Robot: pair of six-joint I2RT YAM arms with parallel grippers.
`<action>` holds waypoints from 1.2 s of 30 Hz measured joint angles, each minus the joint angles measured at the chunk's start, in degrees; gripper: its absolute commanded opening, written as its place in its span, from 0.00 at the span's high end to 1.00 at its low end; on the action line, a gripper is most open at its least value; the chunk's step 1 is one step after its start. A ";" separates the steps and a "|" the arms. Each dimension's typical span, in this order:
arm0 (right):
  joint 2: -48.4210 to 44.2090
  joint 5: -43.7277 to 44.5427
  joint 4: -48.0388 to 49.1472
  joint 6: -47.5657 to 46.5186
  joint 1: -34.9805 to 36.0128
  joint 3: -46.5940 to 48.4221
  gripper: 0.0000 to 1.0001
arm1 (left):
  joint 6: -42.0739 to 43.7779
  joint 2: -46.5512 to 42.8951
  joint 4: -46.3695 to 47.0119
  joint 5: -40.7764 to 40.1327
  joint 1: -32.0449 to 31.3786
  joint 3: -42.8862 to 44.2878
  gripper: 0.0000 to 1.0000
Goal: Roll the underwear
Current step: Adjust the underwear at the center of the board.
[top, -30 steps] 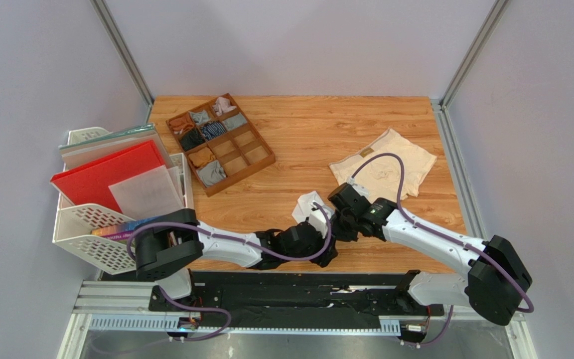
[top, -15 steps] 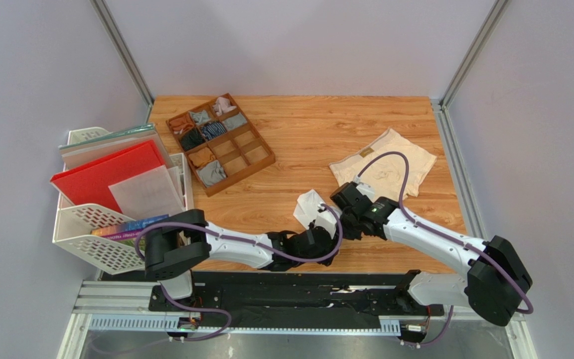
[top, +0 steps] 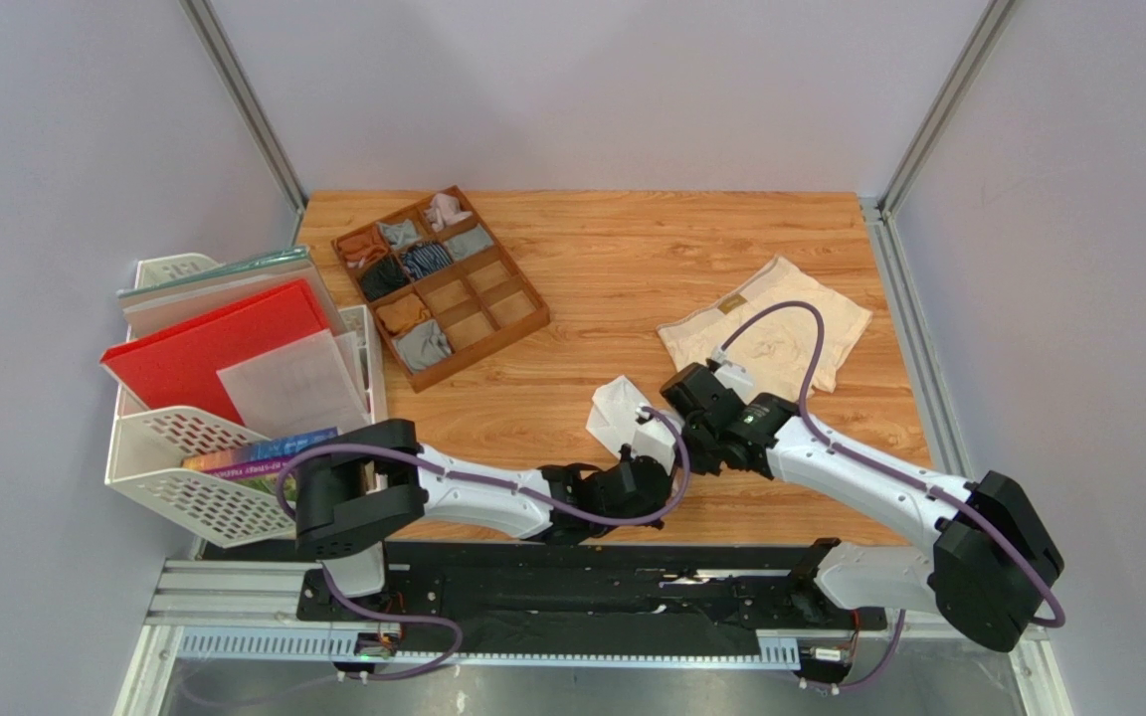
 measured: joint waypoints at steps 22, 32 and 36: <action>-0.46 0.83 -2.64 -2.21 -0.98 0.11 1.00 | 5.38 -2.38 -1.20 6.43 6.23 -5.29 0.54; 0.24 -1.36 -2.84 -5.42 -6.14 1.14 1.00 | 7.52 -6.43 -2.12 10.27 14.58 -5.44 0.50; 1.53 -2.56 -2.86 -7.13 -7.98 1.25 1.00 | 8.52 -3.85 -1.11 12.72 14.56 -0.35 0.50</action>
